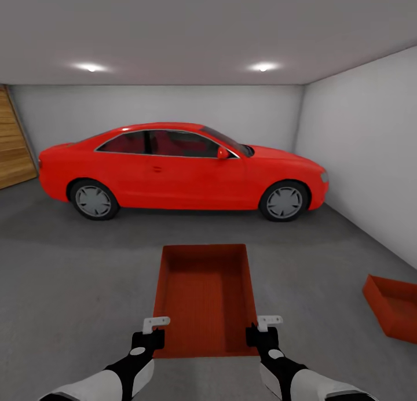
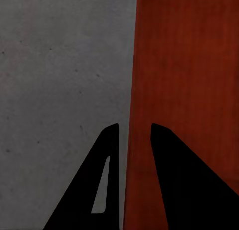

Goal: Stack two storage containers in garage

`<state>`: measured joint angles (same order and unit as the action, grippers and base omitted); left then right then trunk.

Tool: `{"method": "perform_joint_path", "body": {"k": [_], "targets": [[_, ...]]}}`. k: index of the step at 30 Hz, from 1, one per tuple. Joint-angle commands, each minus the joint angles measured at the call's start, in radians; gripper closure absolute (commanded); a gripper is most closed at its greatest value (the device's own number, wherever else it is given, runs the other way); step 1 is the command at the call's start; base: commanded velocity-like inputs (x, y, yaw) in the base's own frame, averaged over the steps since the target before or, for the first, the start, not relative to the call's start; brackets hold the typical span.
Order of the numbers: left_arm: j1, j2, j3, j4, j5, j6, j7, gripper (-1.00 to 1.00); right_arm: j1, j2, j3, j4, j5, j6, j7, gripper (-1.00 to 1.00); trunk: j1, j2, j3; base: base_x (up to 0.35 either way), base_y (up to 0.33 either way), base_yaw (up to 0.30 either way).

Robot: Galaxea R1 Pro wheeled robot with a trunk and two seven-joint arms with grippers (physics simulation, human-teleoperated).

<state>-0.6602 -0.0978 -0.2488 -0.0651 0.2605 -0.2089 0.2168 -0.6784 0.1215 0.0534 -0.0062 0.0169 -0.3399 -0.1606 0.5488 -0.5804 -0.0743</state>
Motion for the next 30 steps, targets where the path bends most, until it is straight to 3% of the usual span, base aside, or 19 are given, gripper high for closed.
{"method": "perform_joint_path", "body": {"k": [1, 17, 30], "targets": [[-0.002, 0.0, -0.003, -0.001, 0.003, -0.027, 0.018, 1.0, -0.001, 0.024, -0.049, 0.005, -0.037, -0.008, -0.007, 1.0, 0.001, -0.002, -0.002, 0.321, 0.0, 0.0], [-0.002, 0.0, -0.003, -0.001, 0.002, -0.027, 0.018, 1.0, -0.001, 0.024, -0.049, 0.005, -0.037, -0.01, -0.006, 1.0, 0.001, -0.002, -0.002, 0.321, 0.0, -0.009], [-0.002, 0.0, -0.003, -0.001, 0.002, -0.027, 0.018, 1.0, -0.001, 0.024, -0.049, 0.005, -0.037, -0.01, -0.007, 1.0, 0.001, -0.002, -0.002, 0.321, 0.0, -0.254]]}}
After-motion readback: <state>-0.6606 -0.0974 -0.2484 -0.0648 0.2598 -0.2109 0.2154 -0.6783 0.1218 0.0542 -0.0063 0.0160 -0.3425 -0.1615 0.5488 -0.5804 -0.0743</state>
